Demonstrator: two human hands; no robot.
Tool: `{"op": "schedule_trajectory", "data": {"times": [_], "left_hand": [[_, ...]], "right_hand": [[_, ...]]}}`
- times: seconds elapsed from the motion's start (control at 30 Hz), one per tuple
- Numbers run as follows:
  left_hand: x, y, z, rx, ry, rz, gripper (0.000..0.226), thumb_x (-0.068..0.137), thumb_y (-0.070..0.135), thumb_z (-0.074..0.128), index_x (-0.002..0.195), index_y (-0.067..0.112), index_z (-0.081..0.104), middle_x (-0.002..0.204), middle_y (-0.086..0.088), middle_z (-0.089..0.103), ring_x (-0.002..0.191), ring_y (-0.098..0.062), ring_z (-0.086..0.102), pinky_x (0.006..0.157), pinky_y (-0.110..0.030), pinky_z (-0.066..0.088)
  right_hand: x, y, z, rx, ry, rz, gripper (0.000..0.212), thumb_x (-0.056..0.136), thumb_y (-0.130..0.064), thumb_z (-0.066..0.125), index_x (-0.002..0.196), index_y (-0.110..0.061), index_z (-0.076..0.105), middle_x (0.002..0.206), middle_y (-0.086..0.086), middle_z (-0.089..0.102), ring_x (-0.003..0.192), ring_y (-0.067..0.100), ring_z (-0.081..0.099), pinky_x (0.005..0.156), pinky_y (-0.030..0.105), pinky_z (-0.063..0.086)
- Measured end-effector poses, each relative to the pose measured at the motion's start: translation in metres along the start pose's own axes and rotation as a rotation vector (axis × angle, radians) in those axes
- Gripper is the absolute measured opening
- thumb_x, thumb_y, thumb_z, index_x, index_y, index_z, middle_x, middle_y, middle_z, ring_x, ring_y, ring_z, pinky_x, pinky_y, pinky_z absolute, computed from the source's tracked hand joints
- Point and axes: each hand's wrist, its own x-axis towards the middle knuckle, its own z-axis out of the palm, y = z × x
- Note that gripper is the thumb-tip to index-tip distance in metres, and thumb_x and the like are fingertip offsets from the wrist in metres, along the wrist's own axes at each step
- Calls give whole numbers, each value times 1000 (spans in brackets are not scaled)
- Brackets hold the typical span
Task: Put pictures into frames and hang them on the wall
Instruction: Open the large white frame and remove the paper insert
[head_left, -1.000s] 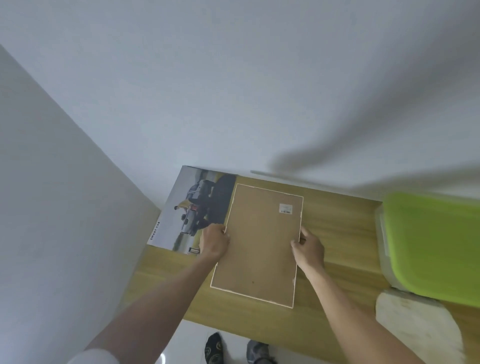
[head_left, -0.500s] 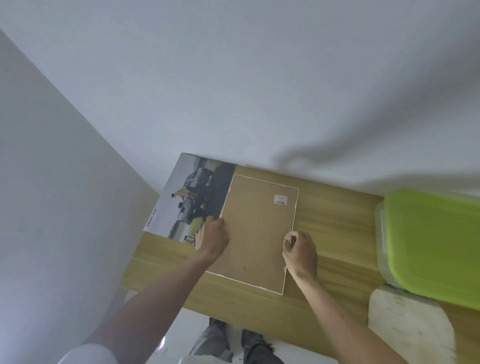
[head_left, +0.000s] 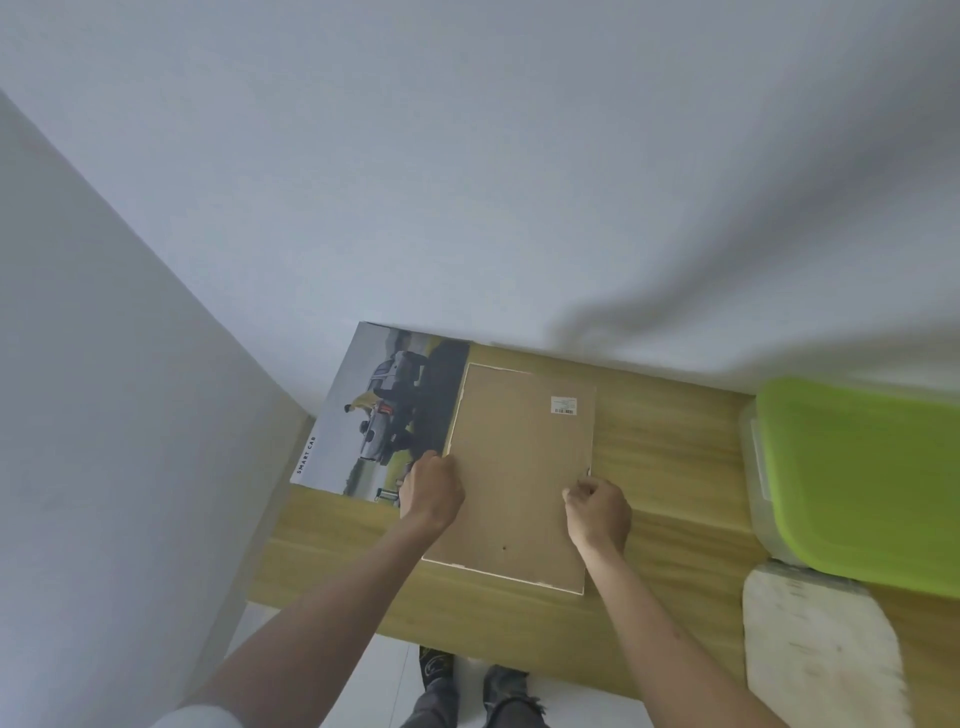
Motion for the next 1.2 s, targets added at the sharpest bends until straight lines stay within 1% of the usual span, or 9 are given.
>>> {"op": "schedule_trajectory", "data": {"times": [0.13,0.23,0.3,0.43,0.6,0.7,0.87,1.1,1.2], "left_hand": [[0,-4,1,-81,28,0,15,88,7,50,92,5,65,98,-11,61,87,-33,60,74,-41,55],[2,-8,0,-261,46,-46,31,89,10,53,118,10,65,113,-8,65,100,-29,61,84,-38,53],[5,-10,-3,-372,32,-89,35,89,14,55,124,13,60,116,-6,65,102,-26,62,87,-38,52],[9,-12,-8,-479,-33,-145,36,88,16,57,124,13,57,117,-4,65,101,-24,62,86,-36,51],[10,-17,-10,-539,-75,-183,36,84,14,59,120,13,60,113,-5,66,98,-24,61,89,-40,53],[8,-18,-13,-510,-43,-163,37,85,14,59,122,12,61,115,-5,65,93,-21,59,81,-31,48],[5,-17,-19,-493,9,-159,31,80,21,69,110,13,65,109,-6,63,89,-22,60,81,-37,52],[2,18,-28,-545,7,-77,32,82,15,71,113,6,65,108,-7,64,93,-23,61,84,-35,53],[-3,48,-23,-573,-53,-17,34,80,12,74,112,6,64,109,-7,64,91,-23,62,77,-29,52]], "right_hand": [[0,-2,-5,117,-2,30,21,84,-10,70,104,-5,73,108,12,69,89,27,64,73,27,45],[-4,-3,-8,217,-24,64,18,86,-11,69,104,-9,70,101,6,68,84,19,61,68,24,41],[-6,-5,-10,278,-41,83,15,87,-12,69,102,-13,67,96,2,68,83,16,60,66,24,41],[-6,-7,-14,336,-80,130,14,86,-11,71,98,-17,67,87,-6,66,83,15,60,65,23,43],[-8,-7,-10,355,-87,159,13,84,-10,71,96,-17,69,95,-2,70,87,16,63,74,27,43],[-14,-8,-8,339,-63,150,13,83,-10,72,93,-18,69,93,-2,70,84,17,62,71,27,43],[-27,-16,-10,250,-13,71,11,83,-15,71,93,-20,69,88,-5,68,80,14,62,62,24,43],[-22,-9,-36,131,47,34,21,88,-20,66,108,-17,71,107,2,73,101,24,66,80,26,45],[-14,4,-59,86,84,20,27,91,-19,63,117,-12,69,119,6,69,110,24,63,86,25,43]]}}
